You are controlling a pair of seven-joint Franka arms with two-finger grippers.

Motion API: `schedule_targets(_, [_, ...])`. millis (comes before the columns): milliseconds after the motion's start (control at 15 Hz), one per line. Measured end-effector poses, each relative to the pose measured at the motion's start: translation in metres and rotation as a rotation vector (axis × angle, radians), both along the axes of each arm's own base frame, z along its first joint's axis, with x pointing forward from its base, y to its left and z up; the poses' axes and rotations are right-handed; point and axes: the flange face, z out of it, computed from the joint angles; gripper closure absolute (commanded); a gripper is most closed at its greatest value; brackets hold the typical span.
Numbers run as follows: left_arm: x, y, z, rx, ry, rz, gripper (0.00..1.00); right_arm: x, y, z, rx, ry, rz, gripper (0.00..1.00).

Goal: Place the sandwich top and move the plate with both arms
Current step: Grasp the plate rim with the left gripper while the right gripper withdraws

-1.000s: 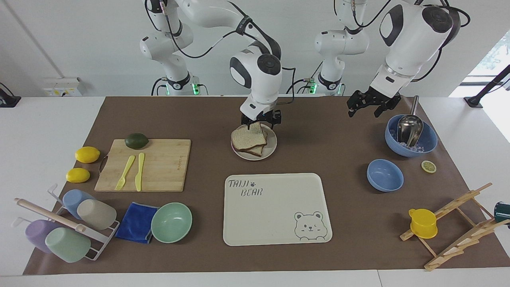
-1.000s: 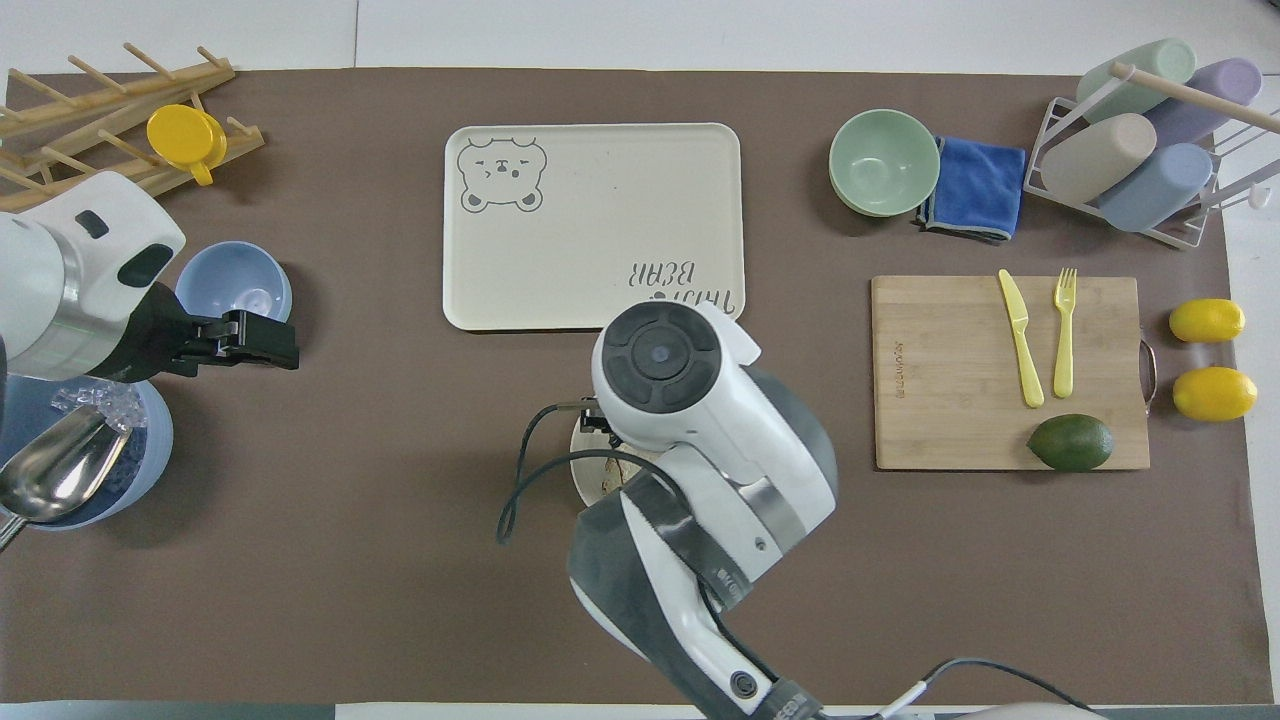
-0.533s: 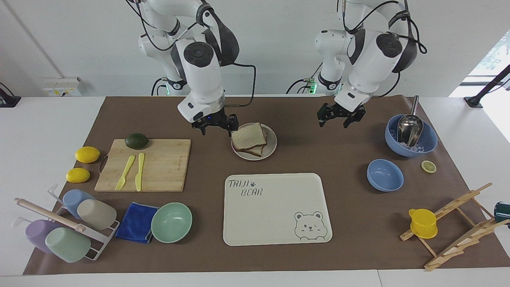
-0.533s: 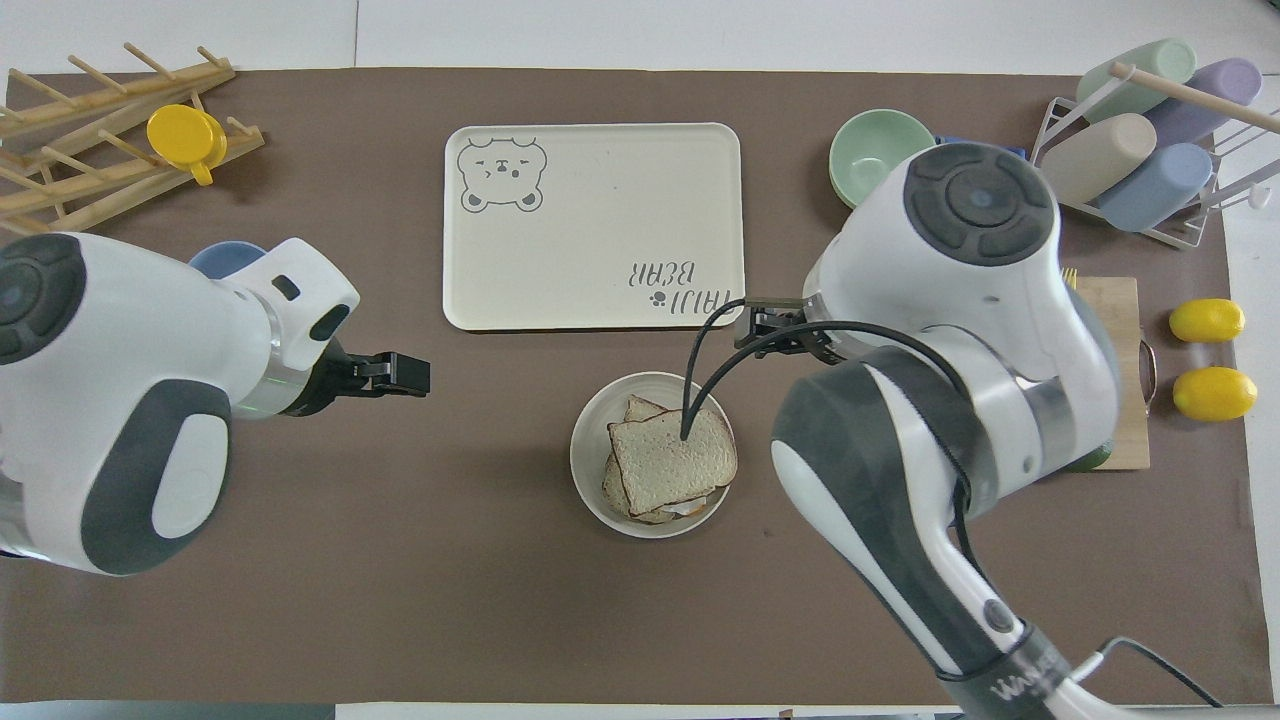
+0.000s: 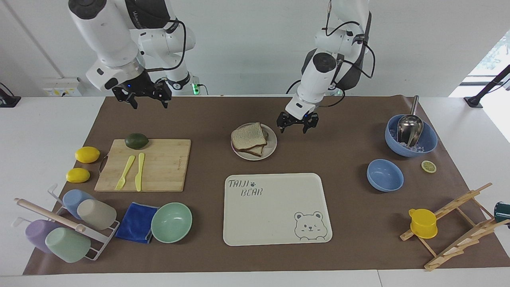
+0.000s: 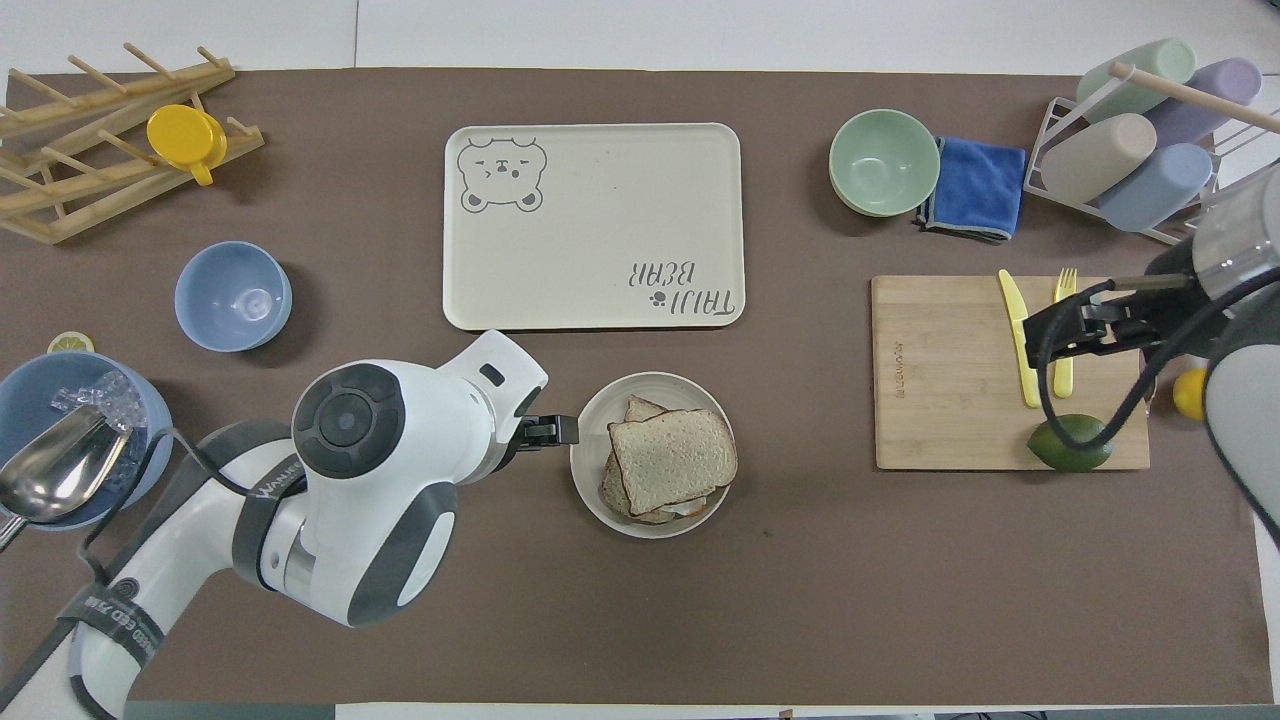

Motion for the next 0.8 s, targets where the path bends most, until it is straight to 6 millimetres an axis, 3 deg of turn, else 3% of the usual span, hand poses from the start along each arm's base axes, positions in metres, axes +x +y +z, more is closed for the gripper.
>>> schedule_targets(133, [-0.009,-0.005,-0.017,0.003,0.002,0.012,0.04,0.001,-0.016,0.005,-0.003,-0.006,-0.005,0.00])
schedule_targets(467, [-0.019,-0.022,-0.037,0.001,0.001,0.036,0.18,0.005,-0.019,-0.007,-0.006,0.016,0.032,0.00])
schedule_targets(800, [-0.032,-0.035,-0.060,-0.003,-0.007,0.042,0.33,0.008,-0.038,-0.013,0.000,0.026,0.060,0.00])
